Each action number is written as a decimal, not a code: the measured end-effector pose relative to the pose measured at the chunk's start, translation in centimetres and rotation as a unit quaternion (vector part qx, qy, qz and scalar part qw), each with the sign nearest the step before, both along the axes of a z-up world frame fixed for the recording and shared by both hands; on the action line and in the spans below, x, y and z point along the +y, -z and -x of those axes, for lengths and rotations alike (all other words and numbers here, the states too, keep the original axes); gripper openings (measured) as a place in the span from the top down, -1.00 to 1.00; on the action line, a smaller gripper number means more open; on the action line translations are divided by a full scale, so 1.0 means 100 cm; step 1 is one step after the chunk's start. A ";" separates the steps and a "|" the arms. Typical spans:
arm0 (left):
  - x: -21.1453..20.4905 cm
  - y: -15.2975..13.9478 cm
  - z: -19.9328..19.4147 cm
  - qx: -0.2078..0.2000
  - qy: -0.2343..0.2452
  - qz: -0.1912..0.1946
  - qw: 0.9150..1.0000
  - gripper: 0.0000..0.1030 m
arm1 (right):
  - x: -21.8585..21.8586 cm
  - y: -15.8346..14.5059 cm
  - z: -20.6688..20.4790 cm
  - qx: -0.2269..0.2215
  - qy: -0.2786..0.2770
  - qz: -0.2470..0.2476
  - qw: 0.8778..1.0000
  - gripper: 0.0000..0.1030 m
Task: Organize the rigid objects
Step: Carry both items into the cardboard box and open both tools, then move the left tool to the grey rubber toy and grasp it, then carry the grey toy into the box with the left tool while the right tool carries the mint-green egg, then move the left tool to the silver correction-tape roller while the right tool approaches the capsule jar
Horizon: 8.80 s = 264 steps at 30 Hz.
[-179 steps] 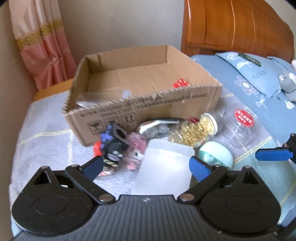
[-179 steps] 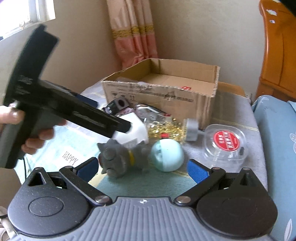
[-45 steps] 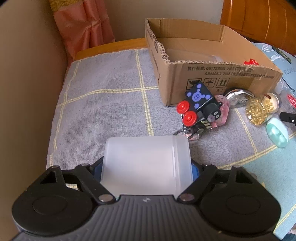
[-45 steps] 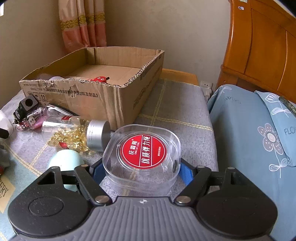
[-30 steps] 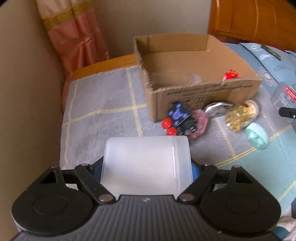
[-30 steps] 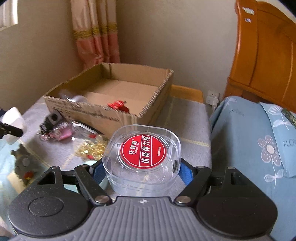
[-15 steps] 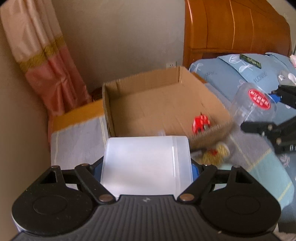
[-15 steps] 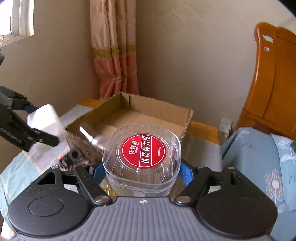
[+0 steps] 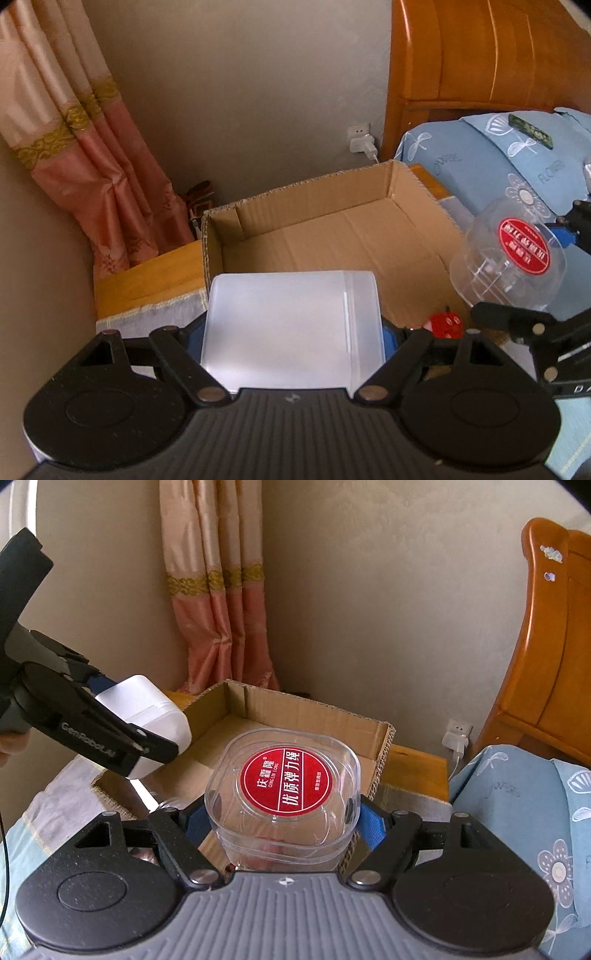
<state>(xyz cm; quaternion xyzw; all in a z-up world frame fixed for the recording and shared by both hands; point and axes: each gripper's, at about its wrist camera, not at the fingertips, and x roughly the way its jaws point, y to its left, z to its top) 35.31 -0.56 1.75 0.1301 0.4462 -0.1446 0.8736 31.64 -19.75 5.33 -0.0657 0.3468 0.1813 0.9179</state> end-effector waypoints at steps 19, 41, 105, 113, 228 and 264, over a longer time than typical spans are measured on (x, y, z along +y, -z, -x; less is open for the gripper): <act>-0.008 0.028 -0.063 0.007 -0.020 -0.001 1.000 -0.66 | 0.002 0.029 -0.019 0.006 0.007 0.029 1.000 -1.00; -0.008 -0.014 0.018 -0.042 -0.005 0.002 0.999 -0.85 | 0.014 0.009 0.058 -0.011 -0.017 0.021 1.000 -1.00; 0.055 0.123 0.186 0.000 -0.071 0.056 0.996 -0.99 | 0.016 0.132 0.133 0.029 0.086 0.020 0.996 -1.00; 0.053 0.124 0.193 -0.001 -0.081 0.059 0.995 -0.99 | 0.016 0.134 0.134 0.014 0.076 0.016 0.997 -1.00; 0.061 0.016 0.119 -0.060 -0.016 0.010 0.998 -0.82 | 0.067 -0.006 0.053 -0.029 -0.033 0.022 0.999 -1.00; 0.074 0.082 0.152 -0.009 -0.117 0.091 0.989 -0.91 | 0.039 0.125 0.090 0.042 0.151 -0.009 0.988 -1.00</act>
